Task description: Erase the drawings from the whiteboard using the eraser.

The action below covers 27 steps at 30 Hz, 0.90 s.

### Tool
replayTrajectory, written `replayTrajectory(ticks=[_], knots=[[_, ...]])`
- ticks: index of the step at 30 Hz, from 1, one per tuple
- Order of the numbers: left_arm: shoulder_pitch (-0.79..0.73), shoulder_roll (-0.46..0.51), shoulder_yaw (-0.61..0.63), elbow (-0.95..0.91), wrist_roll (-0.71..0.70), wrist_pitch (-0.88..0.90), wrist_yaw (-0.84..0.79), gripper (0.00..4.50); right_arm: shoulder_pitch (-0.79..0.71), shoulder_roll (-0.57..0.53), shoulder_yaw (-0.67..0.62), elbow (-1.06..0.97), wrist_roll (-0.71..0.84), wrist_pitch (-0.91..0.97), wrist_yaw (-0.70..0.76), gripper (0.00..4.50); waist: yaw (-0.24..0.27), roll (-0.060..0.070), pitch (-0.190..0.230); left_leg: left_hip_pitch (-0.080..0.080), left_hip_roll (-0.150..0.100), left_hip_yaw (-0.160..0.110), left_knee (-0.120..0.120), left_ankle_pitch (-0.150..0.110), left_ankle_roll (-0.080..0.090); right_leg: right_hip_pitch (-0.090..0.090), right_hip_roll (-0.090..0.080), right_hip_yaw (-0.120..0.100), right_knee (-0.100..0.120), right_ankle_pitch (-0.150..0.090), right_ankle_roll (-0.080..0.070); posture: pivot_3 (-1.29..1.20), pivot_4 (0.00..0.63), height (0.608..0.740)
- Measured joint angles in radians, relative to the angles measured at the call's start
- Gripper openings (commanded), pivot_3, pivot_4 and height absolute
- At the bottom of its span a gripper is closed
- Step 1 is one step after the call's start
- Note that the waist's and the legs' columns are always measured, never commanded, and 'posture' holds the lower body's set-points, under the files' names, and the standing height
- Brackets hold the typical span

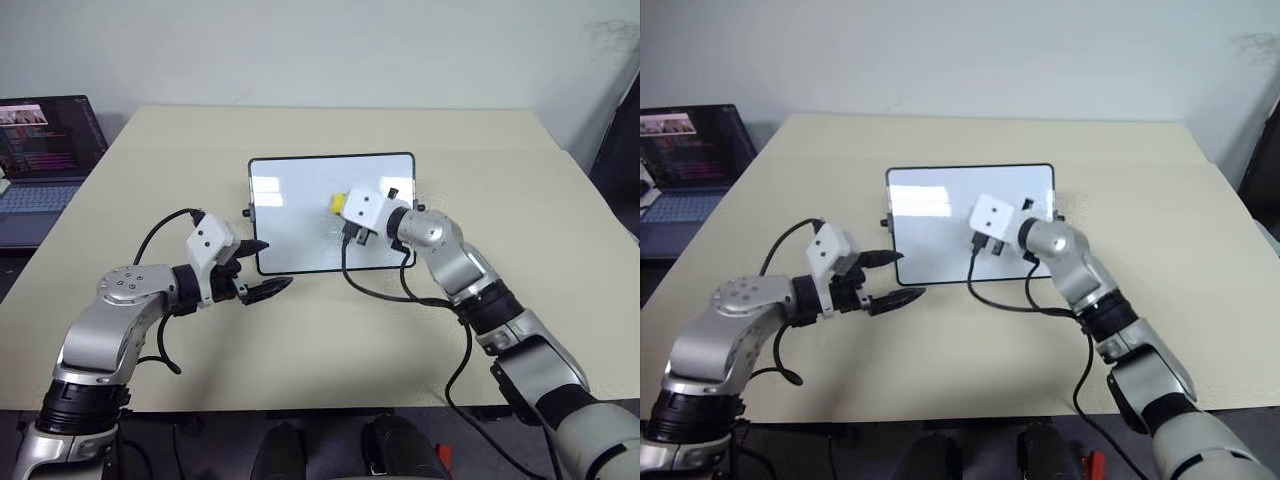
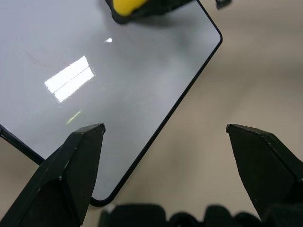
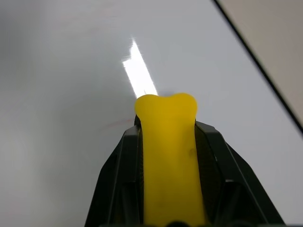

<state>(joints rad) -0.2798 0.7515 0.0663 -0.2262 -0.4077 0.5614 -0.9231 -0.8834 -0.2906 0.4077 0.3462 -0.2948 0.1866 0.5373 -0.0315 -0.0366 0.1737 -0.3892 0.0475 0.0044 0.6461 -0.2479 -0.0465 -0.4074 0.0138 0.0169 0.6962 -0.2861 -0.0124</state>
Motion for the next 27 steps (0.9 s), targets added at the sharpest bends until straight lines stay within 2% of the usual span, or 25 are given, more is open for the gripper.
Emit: replayTrajectory(ticks=[8, 12, 17, 21, 25, 27], knots=[[0.000, 0.009, 0.001, -0.002, -0.006, 0.005, -0.003, 4.50, 0.082, -0.042, 0.058, -0.099, 0.005, 0.037, 0.226, 1.14, 0.000, 0.000, 0.000, 0.000, 0.000, 0.000, 0.000, 0.000, 0.000, 0.001, 0.000, 0.000, -0.001, 0.000, 0.000, 0.00, 0.150, 0.740], [0.002, 0.009, 0.001, -0.002, -0.008, 0.005, -0.005, 4.50, 0.088, -0.023, 0.057, -0.092, 0.002, 0.036, 0.190, 1.14, -0.001, 0.000, 0.000, 0.001, 0.000, 0.000, 0.000, 0.000, 0.000, 0.001, 0.000, 0.000, 0.001, -0.001, 0.003, 0.00, 0.150, 0.740], [0.000, 0.009, -0.006, -0.008, -0.008, 0.004, -0.009, 4.50, 0.104, -0.005, -0.067, -0.182, 0.090, 0.130, 0.177, 1.14, 0.001, 0.000, 0.000, -0.001, 0.000, -0.001, 0.000, 0.000, 0.000, 0.000, 0.000, -0.001, 0.000, -0.001, 0.001, 0.00, 0.150, 0.740], [-0.011, 0.007, -0.017, -0.019, -0.009, 0.002, -0.011, 4.50, 0.297, -0.055, -0.167, -0.486, 0.223, 0.303, 0.233, 1.14, 0.012, 0.000, 0.000, -0.008, 0.002, -0.004, -0.001, -0.001, 0.000, -0.001, -0.001, -0.004, -0.008, -0.001, 0.001, 0.00, 0.150, 0.740], [-0.037, 0.000, -0.035, -0.019, -0.008, 0.001, -0.011, 4.50, 0.508, -0.170, -0.236, -0.666, 0.251, 0.433, 0.237, 1.14, 0.015, 0.000, 0.000, -0.011, 0.000, -0.003, -0.001, -0.002, -0.001, -0.003, -0.005, -0.003, -0.012, -0.002, 0.002, 0.00, 0.150, 0.740], [-0.057, -0.006, -0.049, -0.017, -0.008, 0.000, -0.014, 4.50, 0.557, -0.182, -0.248, -0.711, 0.255, 0.461, 0.216, 1.14, 0.010, 0.000, 0.000, -0.010, 0.000, -0.001, -0.001, -0.002, 0.000, -0.003, -0.005, -0.001, -0.013, -0.001, 0.004, 0.00, 0.150, 0.740]])
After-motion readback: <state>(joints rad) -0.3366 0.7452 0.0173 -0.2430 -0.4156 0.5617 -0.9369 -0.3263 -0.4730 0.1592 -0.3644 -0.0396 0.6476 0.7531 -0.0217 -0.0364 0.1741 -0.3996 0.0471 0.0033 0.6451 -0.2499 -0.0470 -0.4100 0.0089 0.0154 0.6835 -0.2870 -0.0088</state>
